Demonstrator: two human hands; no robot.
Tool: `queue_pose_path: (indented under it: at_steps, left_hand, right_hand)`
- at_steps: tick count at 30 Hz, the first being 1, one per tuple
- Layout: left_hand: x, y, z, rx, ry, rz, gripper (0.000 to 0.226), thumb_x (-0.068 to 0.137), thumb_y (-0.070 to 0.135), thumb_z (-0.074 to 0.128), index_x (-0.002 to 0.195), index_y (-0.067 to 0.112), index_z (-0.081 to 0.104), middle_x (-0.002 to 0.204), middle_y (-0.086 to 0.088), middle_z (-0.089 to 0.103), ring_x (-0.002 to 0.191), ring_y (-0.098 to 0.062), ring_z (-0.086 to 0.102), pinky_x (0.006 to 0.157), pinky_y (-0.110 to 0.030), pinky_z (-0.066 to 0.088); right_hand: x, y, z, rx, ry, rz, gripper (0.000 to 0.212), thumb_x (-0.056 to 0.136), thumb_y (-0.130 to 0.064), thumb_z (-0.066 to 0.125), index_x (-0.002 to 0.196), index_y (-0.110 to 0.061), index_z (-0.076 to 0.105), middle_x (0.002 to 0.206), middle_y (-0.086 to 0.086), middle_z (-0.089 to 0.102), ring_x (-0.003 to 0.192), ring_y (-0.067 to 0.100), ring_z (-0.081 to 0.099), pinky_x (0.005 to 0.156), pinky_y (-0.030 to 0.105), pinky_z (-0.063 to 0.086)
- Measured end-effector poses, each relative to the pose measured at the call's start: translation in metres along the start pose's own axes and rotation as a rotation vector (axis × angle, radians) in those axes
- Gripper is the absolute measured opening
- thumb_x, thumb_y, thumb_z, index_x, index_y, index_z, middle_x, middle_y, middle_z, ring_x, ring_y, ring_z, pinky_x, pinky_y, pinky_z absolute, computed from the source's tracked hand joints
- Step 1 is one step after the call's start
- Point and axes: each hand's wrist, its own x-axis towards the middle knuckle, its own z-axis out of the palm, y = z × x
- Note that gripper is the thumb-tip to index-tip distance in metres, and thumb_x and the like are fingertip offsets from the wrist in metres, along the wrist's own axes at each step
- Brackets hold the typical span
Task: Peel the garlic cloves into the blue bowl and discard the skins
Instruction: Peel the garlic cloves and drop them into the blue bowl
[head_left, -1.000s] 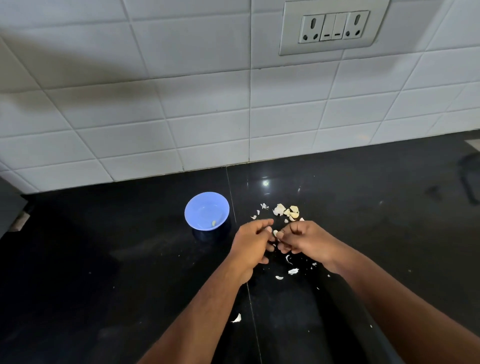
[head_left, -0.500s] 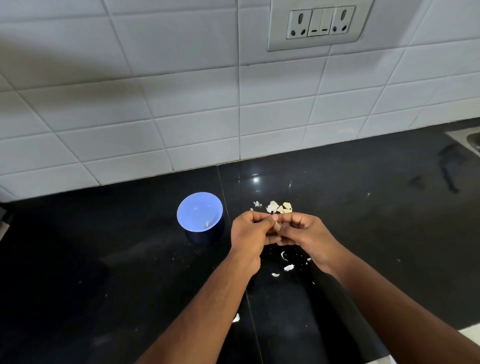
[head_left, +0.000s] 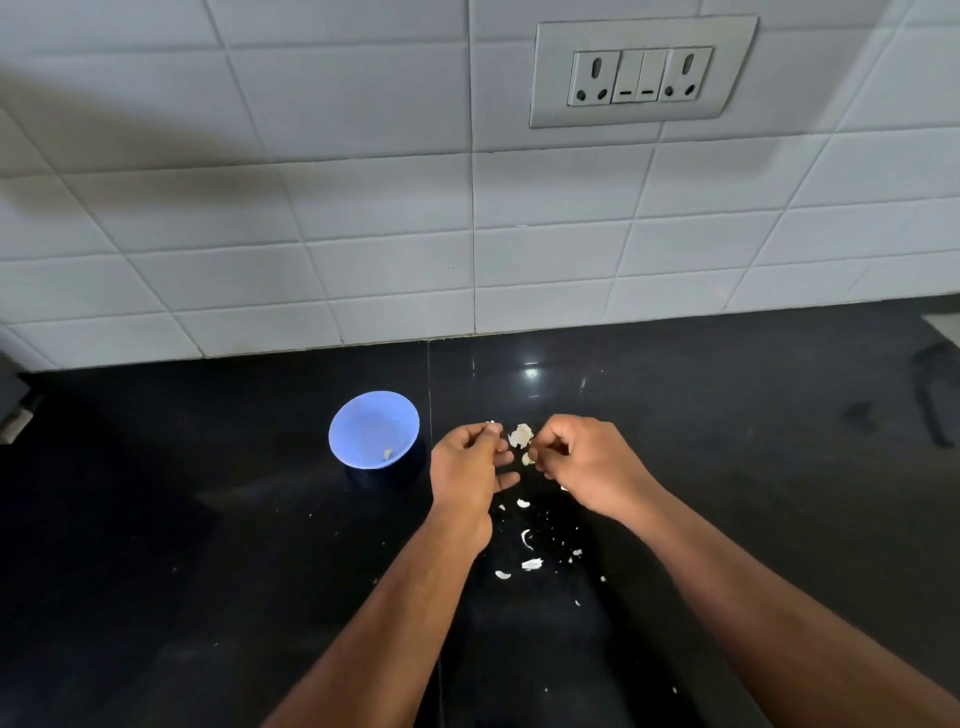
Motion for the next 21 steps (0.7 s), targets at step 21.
queue_pose_path:
  at_steps: [21]
  left_hand:
    - [-0.026,-0.014,0.002,-0.202,0.042,-0.074,0.020,0.092,0.018,0.082,0.103,0.003,0.074,0.097,-0.015,0.081,0.091,-0.023,0.080,0.069,-0.028,0.057]
  right_hand:
    - [0.011,-0.005,-0.001,0.284,-0.176,-0.053,0.013,0.096,-0.025,0.075,0.103,-0.033,0.082,0.097,-0.022,0.078,0.097,-0.004,0.072,0.096,0.029,0.058]
